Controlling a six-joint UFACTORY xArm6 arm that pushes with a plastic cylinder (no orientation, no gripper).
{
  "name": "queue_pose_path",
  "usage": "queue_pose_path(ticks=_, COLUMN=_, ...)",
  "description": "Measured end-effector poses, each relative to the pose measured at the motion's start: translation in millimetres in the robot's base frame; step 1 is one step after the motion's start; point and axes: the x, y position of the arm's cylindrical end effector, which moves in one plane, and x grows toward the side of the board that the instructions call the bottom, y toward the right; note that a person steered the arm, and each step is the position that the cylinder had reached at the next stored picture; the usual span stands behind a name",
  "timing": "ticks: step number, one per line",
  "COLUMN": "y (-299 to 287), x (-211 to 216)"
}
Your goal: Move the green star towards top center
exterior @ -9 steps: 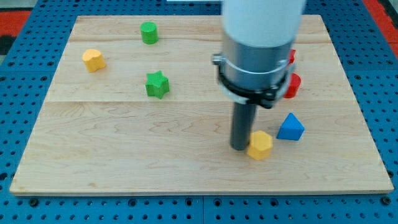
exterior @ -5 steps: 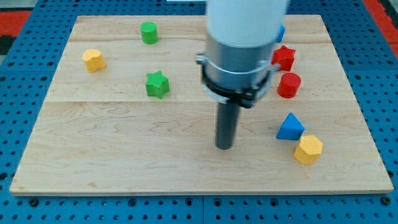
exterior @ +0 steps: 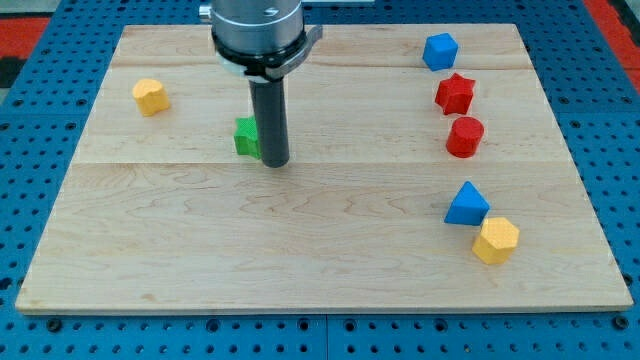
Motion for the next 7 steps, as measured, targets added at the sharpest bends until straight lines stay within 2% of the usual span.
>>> queue_pose_path(ticks=2, y=-47, x=-21)
queue_pose_path(ticks=4, y=-53, x=-94)
queue_pose_path(ticks=5, y=-43, x=-128)
queue_pose_path(ticks=6, y=-6, x=-151)
queue_pose_path(ticks=7, y=45, x=-155)
